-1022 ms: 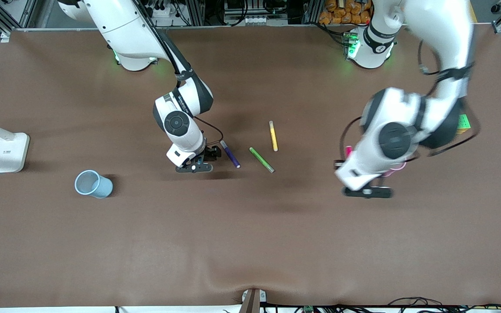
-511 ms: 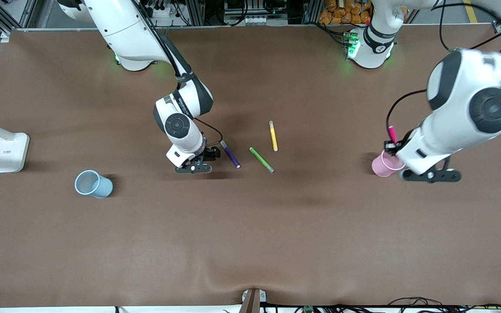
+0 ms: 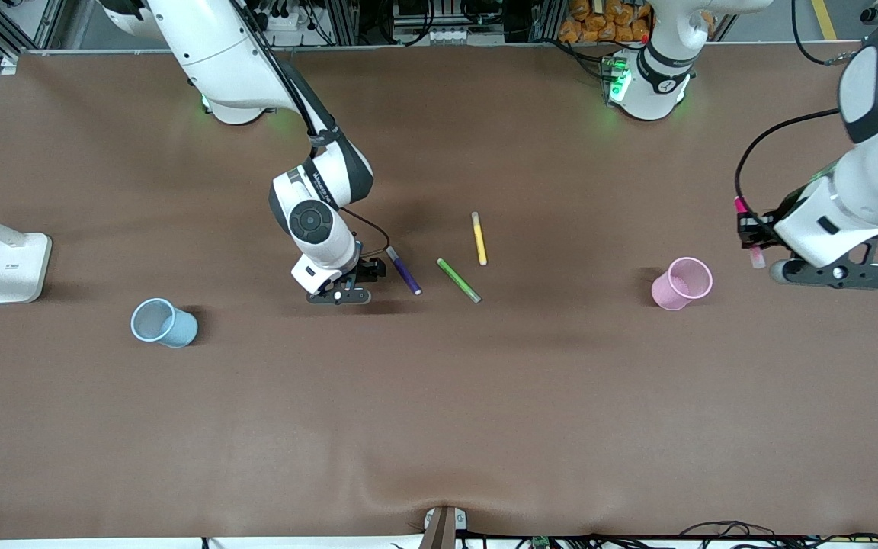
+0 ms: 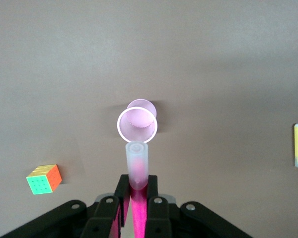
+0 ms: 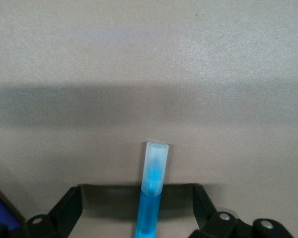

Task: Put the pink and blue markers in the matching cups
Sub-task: 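Carry the pink marker over the pink cup while the right gripper carries blue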

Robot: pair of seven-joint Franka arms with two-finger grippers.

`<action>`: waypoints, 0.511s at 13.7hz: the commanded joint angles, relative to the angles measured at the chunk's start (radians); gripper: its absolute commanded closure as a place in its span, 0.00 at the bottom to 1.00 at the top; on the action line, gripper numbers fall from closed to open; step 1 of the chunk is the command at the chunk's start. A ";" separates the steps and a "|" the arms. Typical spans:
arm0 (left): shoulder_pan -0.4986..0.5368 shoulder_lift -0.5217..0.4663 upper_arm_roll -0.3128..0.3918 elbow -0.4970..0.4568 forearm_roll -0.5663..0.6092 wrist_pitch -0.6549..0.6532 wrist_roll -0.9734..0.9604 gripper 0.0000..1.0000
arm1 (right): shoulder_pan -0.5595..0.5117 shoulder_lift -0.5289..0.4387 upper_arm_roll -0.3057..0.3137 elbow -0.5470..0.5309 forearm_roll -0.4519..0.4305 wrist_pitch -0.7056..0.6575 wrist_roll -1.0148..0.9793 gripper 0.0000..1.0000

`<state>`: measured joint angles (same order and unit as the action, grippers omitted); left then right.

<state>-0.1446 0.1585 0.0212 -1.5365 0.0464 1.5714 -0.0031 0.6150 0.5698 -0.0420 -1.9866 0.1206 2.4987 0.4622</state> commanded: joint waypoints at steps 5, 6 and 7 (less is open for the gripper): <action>0.034 -0.062 -0.014 -0.059 -0.002 0.006 0.083 1.00 | -0.029 -0.007 0.004 0.002 -0.006 -0.003 -0.045 1.00; 0.040 -0.075 -0.014 -0.080 -0.002 0.010 0.089 1.00 | -0.040 -0.010 0.005 0.002 -0.004 -0.003 -0.060 1.00; 0.040 -0.095 -0.014 -0.114 -0.002 0.036 0.089 1.00 | -0.049 -0.010 0.005 0.002 -0.004 -0.003 -0.077 1.00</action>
<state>-0.1233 0.1283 0.0180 -1.5700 0.0464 1.5736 0.0611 0.6014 0.5556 -0.0470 -1.9826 0.1201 2.4940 0.4272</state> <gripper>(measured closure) 0.824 0.687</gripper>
